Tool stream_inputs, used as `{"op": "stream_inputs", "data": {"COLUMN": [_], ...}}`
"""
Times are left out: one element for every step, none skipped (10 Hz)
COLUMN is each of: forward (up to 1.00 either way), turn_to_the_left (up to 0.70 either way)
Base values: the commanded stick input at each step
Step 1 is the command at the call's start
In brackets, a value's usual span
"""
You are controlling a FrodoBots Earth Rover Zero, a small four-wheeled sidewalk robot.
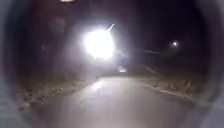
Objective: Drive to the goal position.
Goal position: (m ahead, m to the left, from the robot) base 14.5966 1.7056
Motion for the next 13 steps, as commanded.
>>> {"op": "stream_inputs", "data": {"forward": [1.0,1.0,1.0,1.0,1.0,1.0,1.0,1.0,1.0,1.0,1.0,1.0,1.0], "turn_to_the_left": [0.12,0.1,0.05,0.04,0.04,0.05,0.05,0.02,0.0,-0.01,-0.02,-0.03,-0.08]}}
